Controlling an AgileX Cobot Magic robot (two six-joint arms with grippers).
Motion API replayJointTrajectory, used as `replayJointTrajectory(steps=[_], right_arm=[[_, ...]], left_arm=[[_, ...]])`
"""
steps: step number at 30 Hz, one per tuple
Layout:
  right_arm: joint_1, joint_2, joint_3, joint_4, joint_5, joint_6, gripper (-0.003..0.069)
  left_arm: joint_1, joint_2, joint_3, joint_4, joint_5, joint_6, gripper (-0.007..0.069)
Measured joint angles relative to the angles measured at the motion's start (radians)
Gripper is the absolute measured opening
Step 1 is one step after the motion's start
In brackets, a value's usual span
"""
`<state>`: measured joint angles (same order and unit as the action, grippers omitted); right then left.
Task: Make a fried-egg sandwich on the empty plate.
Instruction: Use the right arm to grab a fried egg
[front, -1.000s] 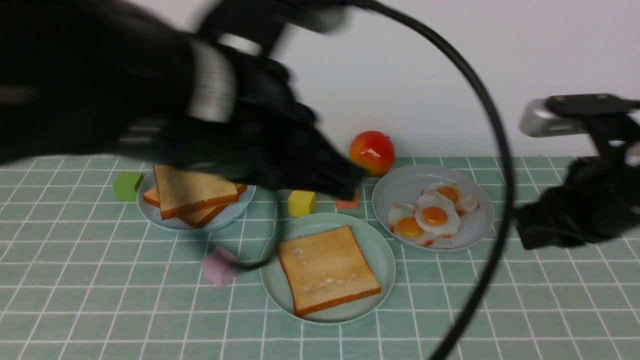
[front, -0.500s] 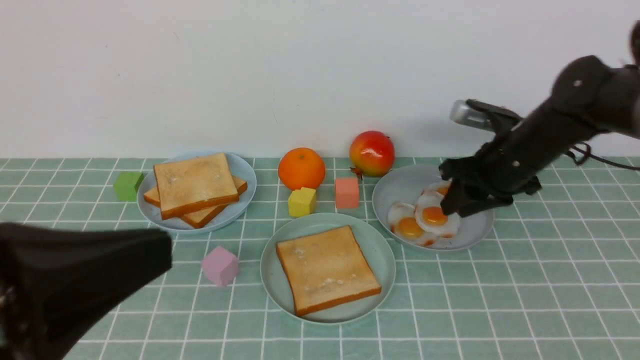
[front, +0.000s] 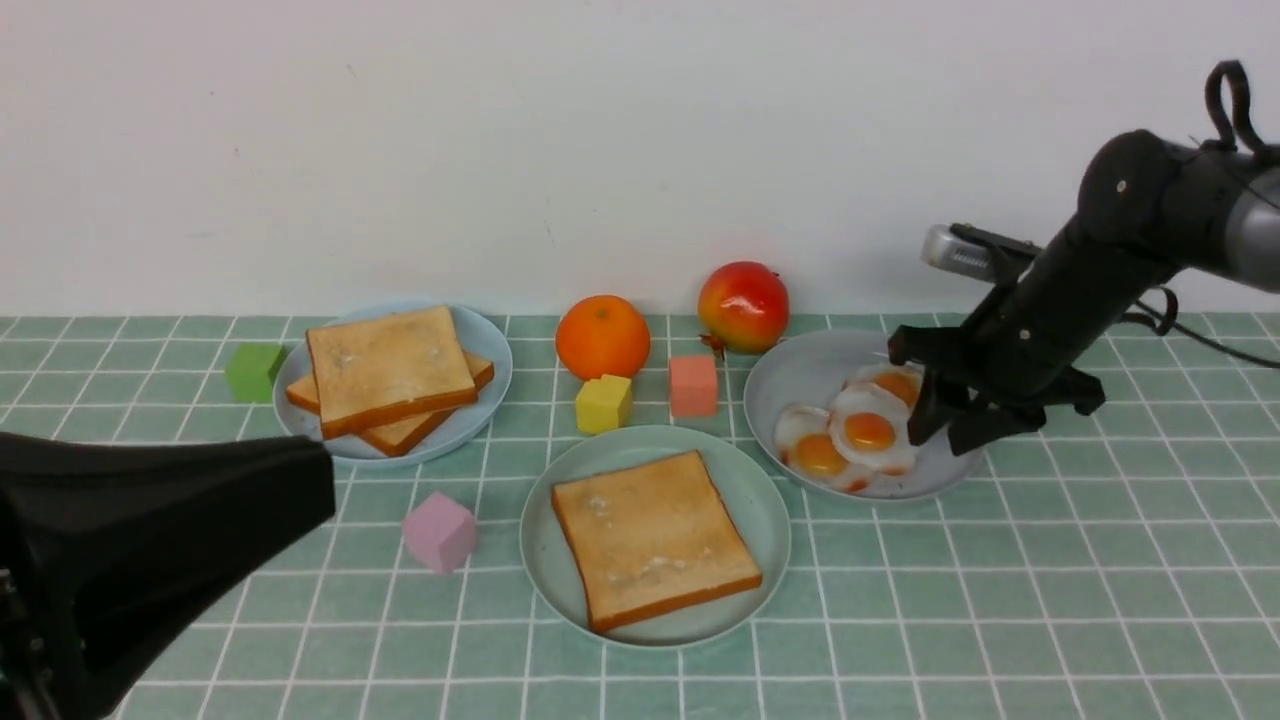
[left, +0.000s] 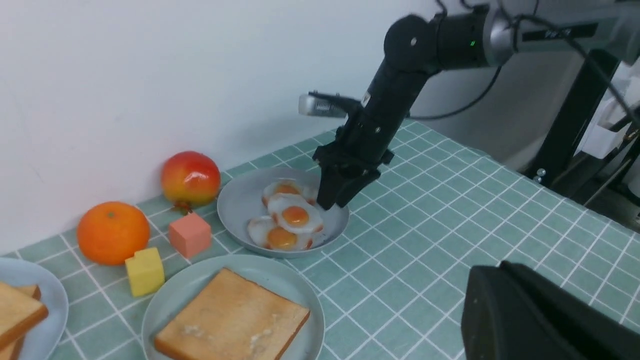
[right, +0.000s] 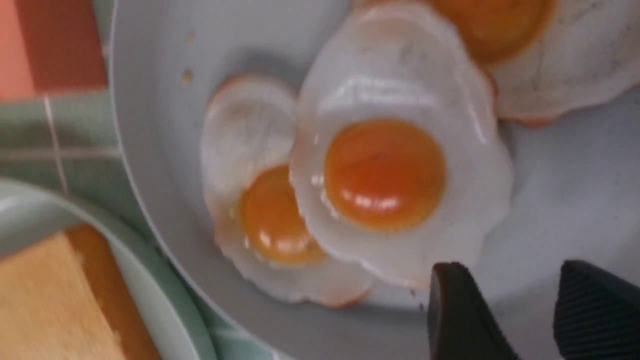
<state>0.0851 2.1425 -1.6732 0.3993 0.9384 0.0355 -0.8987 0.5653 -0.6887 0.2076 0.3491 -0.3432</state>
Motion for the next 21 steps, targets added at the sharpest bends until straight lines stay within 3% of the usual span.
replayJointTrajectory(steps=[9,21], right_arm=[[-0.014,0.044,-0.001,0.097,-0.062,0.014,0.0377],[-0.014,0.069,-0.004,0.134,-0.084,0.001,0.0386]], left_arm=[[0.000,0.000,0.000,-0.023,-0.003,0.000,-0.0014],[0.000,0.000,0.000,-0.061,-0.003,0.000,-0.0014]])
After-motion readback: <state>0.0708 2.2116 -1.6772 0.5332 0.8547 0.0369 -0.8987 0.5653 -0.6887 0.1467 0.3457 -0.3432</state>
